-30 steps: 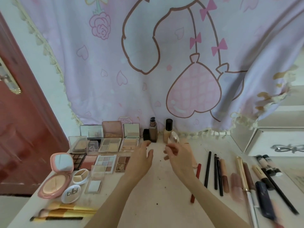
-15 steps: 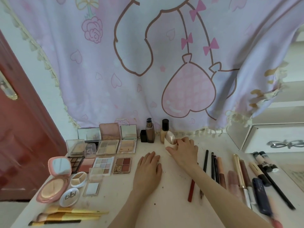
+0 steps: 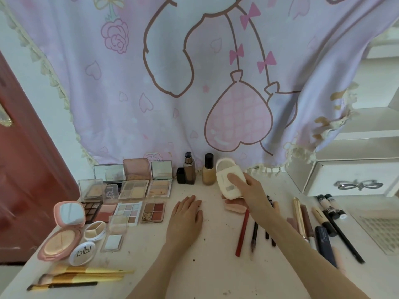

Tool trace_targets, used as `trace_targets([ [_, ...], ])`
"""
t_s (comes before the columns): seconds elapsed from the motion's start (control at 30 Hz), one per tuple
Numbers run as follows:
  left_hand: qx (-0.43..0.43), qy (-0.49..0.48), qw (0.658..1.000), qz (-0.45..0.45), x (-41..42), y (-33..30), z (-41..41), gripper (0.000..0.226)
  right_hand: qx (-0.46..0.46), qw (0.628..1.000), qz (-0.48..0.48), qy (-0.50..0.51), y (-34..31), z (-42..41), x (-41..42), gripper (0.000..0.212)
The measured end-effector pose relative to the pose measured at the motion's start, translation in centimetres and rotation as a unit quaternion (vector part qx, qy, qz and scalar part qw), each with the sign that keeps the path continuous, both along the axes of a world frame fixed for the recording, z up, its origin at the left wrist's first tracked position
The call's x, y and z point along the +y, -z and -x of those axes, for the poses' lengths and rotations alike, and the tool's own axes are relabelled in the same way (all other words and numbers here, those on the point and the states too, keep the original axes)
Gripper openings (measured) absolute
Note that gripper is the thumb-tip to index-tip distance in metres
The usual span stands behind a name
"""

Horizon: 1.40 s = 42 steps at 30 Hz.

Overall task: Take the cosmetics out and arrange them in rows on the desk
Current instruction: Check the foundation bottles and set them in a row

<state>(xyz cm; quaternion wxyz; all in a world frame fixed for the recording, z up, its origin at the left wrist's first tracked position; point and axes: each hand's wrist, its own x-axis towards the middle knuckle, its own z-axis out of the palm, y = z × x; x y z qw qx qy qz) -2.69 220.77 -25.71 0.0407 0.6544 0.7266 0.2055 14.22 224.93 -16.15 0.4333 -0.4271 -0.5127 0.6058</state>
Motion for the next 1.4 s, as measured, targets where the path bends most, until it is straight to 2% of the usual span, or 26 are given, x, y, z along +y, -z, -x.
trace_targets([
  [0.07,-0.079,-0.010,0.997,0.000,0.3,-0.6,0.0,0.039,0.035,0.998,0.048,-0.026,-0.2,-1.0,-0.2,0.014],
  [0.13,-0.221,-0.024,0.975,-0.007,0.6,-1.9,0.0,0.036,0.034,0.996,0.063,-0.058,-0.1,-2.0,-0.4,0.019],
  [0.17,-0.287,-0.012,0.957,-0.020,0.8,-2.9,-0.3,0.037,0.030,0.995,0.064,-0.073,-0.2,-2.5,-0.5,0.023],
  [0.23,-0.354,0.058,0.931,-0.073,0.8,-5.2,-1.4,0.039,0.025,0.993,0.073,-0.087,-0.4,-3.4,-0.8,0.034],
  [0.3,-0.344,0.149,0.921,-0.111,0.3,-7.5,-2.9,0.038,0.036,0.988,0.106,-0.104,-0.7,-4.2,-1.1,0.039],
  [0.37,-0.268,0.225,0.926,-0.143,0.0,-9.0,-4.1,0.028,0.049,0.975,0.154,-0.152,-1.1,-4.8,-1.5,0.042],
  [0.43,-0.182,0.257,0.930,-0.191,-0.3,-9.6,-5.1,0.019,0.069,0.960,0.193,-0.193,-1.4,-5.1,-2.0,0.040],
  [0.47,-0.166,0.251,0.928,-0.219,-0.5,-9.7,-5.4,0.016,0.075,0.953,0.208,-0.205,-1.5,-5.2,-2.3,0.040],
  [0.6,-0.249,0.195,0.909,-0.273,-1.2,-9.5,-6.0,0.021,0.092,0.934,0.254,-0.235,-1.4,-5.0,-3.4,0.043],
  [0.73,-0.265,0.183,0.914,-0.246,-1.6,-9.4,-5.8,0.020,0.072,0.942,0.231,-0.233,-0.9,-4.6,-3.7,0.041],
  [0.93,-0.285,0.157,0.920,-0.217,-1.7,-9.7,-5.5,0.017,0.025,0.960,0.143,-0.240,-0.3,-4.5,-3.9,0.040],
  [1.03,-0.291,0.118,0.925,-0.214,-1.7,-10.0,-5.6,0.023,-0.066,0.972,0.033,-0.225,-0.6,-4.4,-4.3,0.028],
  [1.1,-0.299,0.066,0.941,-0.143,-1.4,-10.4,-5.5,0.032,-0.207,0.957,-0.098,-0.177,-0.9,-4.3,-4.2,0.019],
  [1.13,-0.304,0.044,0.948,-0.087,-1.2,-10.6,-5.3,0.041,-0.266,0.938,-0.163,-0.152,-1.1,-4.3,-4.1,0.024],
  [1.2,-0.300,0.036,0.953,0.011,-1.4,-11.1,-4.7,0.060,-0.299,0.920,-0.219,-0.129,-1.1,-4.4,-4.0,0.031],
  [1.27,-0.272,0.060,0.960,0.035,-1.8,-11.6,-4.3,0.061,-0.238,0.945,-0.186,-0.126,-0.9,-4.6,-3.9,0.024],
  [1.33,-0.242,0.081,0.967,-0.016,-2.0,-11.5,-3.8,0.047,-0.139,0.977,-0.100,-0.125,-0.7,-5.0,-3.9,0.013],
  [1.4,-0.299,0.138,0.942,-0.065,-2.3,-11.2,-3.5,0.030,-0.075,0.988,-0.034,-0.133,-0.2,-5.3,-3.7,0.027],
])
